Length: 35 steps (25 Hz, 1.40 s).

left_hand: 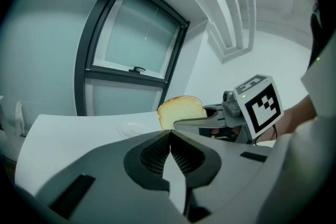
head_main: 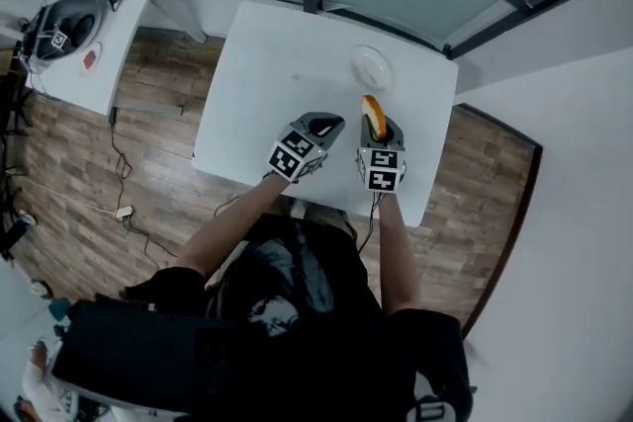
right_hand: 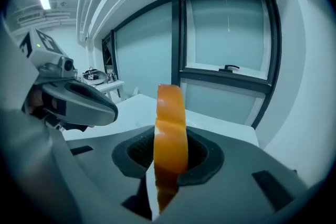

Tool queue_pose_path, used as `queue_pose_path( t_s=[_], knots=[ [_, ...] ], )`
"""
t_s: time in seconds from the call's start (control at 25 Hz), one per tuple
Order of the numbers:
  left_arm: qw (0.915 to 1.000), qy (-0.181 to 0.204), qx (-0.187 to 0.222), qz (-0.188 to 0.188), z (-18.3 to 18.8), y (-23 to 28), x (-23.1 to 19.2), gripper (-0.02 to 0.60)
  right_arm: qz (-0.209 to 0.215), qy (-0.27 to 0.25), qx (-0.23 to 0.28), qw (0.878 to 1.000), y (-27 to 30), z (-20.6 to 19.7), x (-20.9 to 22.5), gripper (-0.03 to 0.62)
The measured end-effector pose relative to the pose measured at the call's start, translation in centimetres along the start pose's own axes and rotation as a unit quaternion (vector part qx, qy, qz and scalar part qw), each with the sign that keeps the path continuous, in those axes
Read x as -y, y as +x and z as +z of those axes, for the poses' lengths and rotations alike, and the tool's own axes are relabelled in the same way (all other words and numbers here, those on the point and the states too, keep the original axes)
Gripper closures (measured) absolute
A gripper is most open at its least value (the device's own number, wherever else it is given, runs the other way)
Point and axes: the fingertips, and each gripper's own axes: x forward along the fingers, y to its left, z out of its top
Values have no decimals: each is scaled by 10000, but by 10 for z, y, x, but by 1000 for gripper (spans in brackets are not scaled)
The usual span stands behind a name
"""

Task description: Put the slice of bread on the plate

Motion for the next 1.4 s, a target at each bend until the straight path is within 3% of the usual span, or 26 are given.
queue_pose_path(
  t_s=[0.16, 0.36, 0.52, 0.68, 0.8, 0.96, 1.12, 1.2, 1.4],
  knots=[
    [9998, -45, -86, 164, 9, 29, -27, 578, -12, -305, -133, 9994, 49, 5, 25, 491],
    [9994, -149, -168, 264, 8, 46, -57, 578, -32, -1311, -423, 9905, 101, 2, 32, 491],
    [9991, -197, -241, 274, 1, 51, -76, 578, -210, -2233, -767, 9715, 134, -12, 51, 491],
    [9973, -540, -89, 486, -1, 46, -108, 578, -750, -2546, -972, 9592, 160, -10, 82, 491],
    [9968, -598, -64, 527, -2, 49, -117, 578, -1224, -2951, -1312, 9385, 179, -9, 100, 491],
    [9951, -797, -77, 583, -7, 48, -121, 578, -1317, -3358, -1761, 9159, 195, -20, 97, 491],
    [9940, -895, -164, 609, -15, 44, -123, 578, -1013, -3615, -1975, 9056, 203, -35, 84, 490],
    [9925, -1040, -145, 631, -18, 40, -127, 578, -728, -3661, -1978, 9064, 204, -36, 76, 485],
    [9909, -1178, -160, 629, -25, 34, -127, 578, 381, -3126, -2204, 9232, 195, -49, 49, 282]
  ],
)
